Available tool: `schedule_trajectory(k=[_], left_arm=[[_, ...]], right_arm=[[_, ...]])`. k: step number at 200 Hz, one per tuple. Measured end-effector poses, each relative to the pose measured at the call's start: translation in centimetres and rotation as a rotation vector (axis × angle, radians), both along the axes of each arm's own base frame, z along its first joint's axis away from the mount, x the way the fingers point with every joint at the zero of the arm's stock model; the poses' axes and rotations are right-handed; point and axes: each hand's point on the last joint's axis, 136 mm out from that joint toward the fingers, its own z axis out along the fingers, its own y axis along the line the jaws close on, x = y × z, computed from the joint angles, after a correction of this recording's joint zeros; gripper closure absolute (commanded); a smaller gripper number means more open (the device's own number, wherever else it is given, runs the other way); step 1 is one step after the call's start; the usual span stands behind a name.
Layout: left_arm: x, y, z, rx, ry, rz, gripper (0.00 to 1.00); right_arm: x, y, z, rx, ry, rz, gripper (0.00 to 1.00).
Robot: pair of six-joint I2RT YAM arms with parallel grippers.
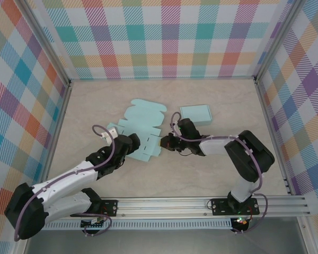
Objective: Fold the paper box
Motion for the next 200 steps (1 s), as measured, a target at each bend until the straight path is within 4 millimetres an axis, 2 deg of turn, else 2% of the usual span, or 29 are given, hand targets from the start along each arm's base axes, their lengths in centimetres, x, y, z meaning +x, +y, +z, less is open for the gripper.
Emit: schedule_trajectory(k=[18,37,57,94,116,152,176,200], left_arm=[[0.3,-0.3,1.7,-0.032,-0.030,0.002,0.00],[0.3,-0.5,1.6,-0.059,-0.018,0.004,0.00],[0.1,-1.2,0.1,-0.115,0.015,0.002,0.00],[-1.0,-1.6,-4.8,-0.259,0.101,0.021,0.00],[-1.0,-2.2,-5.6,-0.341,0.112,0.025,0.00],[0.2,-3.9,-4.5,-0.477,0.075,0.016,0.06],[0.8,-4.7,-4.6,-0.530,0.074,0.017,0.19],[1.4,-5.2,-5.1,-0.561,0.081,0.023,0.25]], right_arm=[[0.3,-1.3,0.8,0.029,-0.025,-0.061,1.00],[0.6,-2.1,1.7,0.071,-0.053,-0.120,1.00],[0.8,-2.6,2.8,0.121,-0.074,-0.177,1.00],[1.5,-2.7,4.2,0.188,-0.087,-0.234,1.00],[1.7,-2.6,4.8,0.214,-0.088,-0.248,1.00],[1.7,-2.1,4.6,0.230,-0.077,-0.249,1.00],[1.7,-1.6,4.1,0.225,-0.059,-0.242,1.00],[1.8,-1.2,4.0,0.232,-0.048,-0.240,1.00]])
